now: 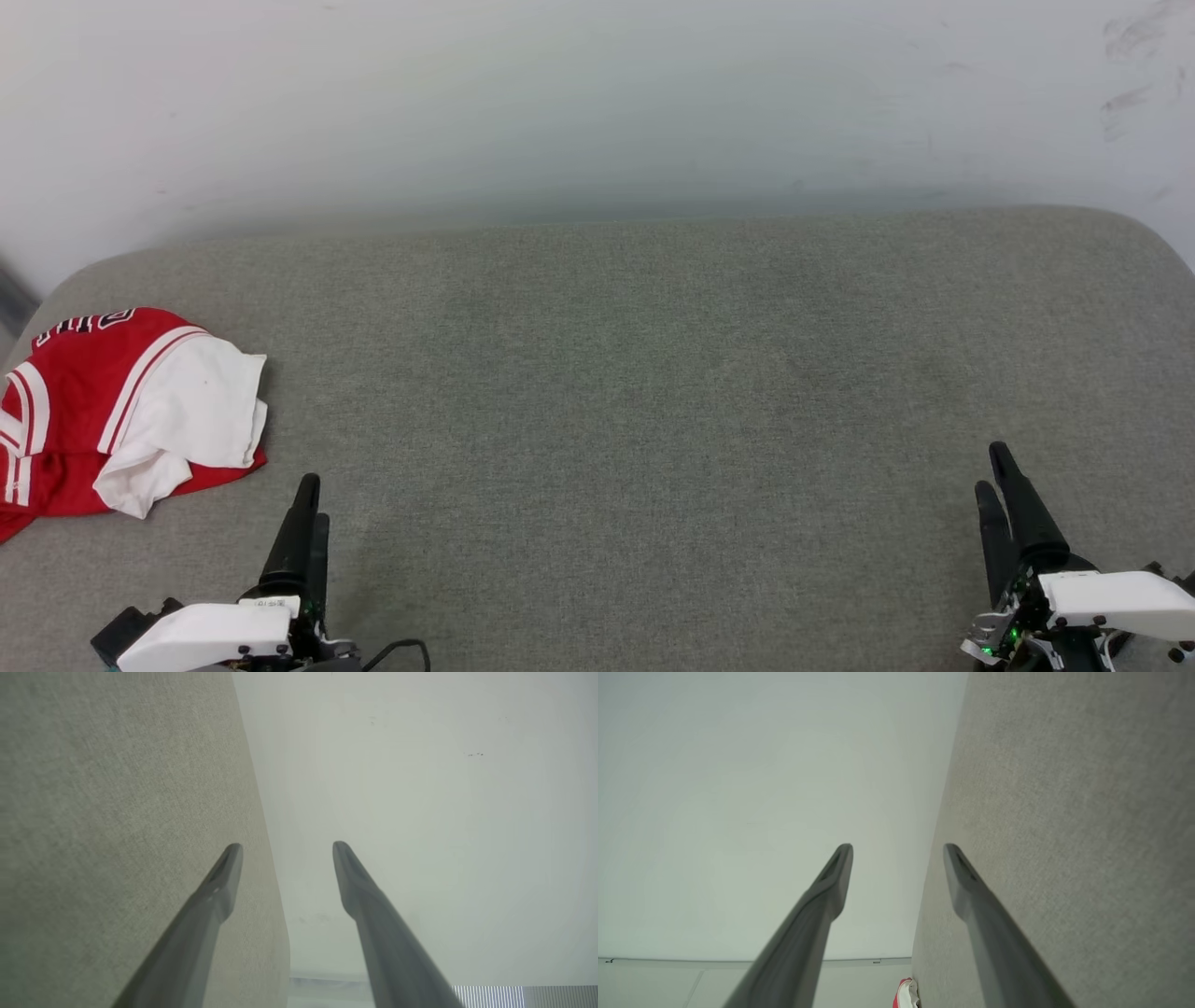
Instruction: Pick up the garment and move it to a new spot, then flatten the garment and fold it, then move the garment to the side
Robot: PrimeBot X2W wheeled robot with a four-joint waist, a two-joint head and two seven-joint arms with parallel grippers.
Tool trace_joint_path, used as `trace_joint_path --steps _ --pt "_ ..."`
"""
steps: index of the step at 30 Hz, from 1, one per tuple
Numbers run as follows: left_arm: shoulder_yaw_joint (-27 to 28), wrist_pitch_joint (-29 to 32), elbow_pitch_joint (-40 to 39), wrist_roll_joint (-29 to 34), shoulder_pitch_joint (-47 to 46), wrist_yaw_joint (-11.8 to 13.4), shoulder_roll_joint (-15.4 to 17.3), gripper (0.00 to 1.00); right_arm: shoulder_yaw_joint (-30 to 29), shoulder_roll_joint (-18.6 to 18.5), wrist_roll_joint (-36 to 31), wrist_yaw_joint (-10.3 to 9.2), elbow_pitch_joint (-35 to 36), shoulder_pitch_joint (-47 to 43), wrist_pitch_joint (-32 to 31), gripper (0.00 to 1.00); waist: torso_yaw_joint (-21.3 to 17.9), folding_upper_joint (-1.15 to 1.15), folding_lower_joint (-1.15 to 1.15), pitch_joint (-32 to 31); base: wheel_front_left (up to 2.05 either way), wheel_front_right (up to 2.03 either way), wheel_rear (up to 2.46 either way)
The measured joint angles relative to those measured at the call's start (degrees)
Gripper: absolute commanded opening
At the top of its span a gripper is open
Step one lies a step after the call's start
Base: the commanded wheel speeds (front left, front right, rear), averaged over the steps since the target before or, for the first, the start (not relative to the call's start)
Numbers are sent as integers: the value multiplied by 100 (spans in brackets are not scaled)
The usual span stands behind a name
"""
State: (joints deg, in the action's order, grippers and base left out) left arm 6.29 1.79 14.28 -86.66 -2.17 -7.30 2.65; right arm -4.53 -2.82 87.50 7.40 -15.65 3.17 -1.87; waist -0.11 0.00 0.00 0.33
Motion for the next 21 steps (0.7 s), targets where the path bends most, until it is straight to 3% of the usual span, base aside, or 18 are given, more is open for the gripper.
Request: trace_joint_path --steps 11,21 --pt "182 -257 -98 647 96 0 1 100 -64 1 -1098 0 164 2 266 100 -11 0 0 2 0 0 0" --pt "543 -460 -398 1903 119 49 4 100 -37 2 -2773 0 615 3 474 100 -16 0 0 23 0 0 0"
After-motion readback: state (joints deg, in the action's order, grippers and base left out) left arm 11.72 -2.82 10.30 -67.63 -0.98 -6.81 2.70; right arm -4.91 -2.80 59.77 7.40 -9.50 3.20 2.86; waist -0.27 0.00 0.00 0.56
